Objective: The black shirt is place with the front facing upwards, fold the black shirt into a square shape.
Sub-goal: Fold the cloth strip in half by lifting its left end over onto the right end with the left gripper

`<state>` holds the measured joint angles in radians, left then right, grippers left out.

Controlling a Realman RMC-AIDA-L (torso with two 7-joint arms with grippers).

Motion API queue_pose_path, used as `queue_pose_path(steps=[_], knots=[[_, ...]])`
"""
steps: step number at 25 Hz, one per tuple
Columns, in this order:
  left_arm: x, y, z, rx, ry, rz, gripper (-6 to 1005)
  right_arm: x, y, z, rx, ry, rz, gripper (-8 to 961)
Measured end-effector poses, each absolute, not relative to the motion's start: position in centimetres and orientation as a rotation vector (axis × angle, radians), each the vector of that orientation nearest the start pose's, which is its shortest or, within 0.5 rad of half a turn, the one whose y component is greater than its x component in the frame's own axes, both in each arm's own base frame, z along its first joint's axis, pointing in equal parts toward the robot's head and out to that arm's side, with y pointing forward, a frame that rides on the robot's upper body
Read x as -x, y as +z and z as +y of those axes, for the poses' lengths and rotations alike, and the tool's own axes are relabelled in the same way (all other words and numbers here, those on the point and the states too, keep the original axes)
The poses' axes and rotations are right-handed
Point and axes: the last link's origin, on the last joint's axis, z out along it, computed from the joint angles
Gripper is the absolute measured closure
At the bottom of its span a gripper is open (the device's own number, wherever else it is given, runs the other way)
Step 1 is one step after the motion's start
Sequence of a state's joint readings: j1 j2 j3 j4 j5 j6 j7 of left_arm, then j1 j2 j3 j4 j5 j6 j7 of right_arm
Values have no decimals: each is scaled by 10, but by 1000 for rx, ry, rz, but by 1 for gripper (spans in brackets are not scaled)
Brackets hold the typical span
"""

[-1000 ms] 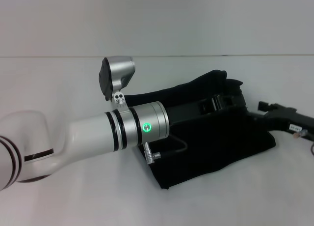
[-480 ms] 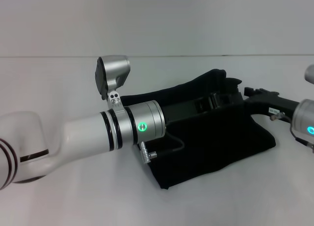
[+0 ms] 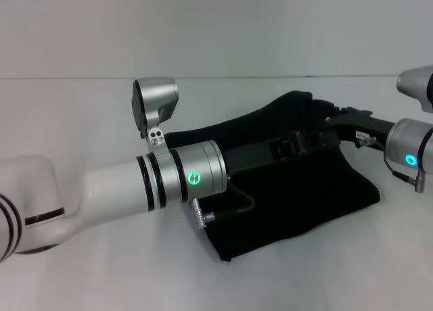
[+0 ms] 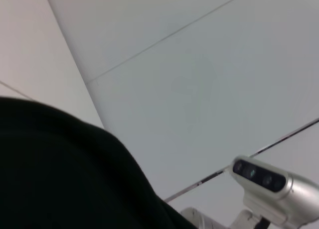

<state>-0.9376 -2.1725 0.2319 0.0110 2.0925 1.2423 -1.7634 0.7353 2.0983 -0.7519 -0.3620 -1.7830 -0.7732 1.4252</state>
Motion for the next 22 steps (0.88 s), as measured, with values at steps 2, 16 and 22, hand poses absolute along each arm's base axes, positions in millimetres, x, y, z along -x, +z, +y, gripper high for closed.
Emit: queue_pose_path(steps=[2,16,22], knots=[[139,-125,358,2469,-1209,-1687,973,-264,-39,425,2185,500,947,7],[144,-131,360,2452,-1139,-1656,973,-248,-29,445,2124,510,885,7],[146,-134,361,2435,-1112,-1662,972,-255,-28,446,2089,473,898,7]])
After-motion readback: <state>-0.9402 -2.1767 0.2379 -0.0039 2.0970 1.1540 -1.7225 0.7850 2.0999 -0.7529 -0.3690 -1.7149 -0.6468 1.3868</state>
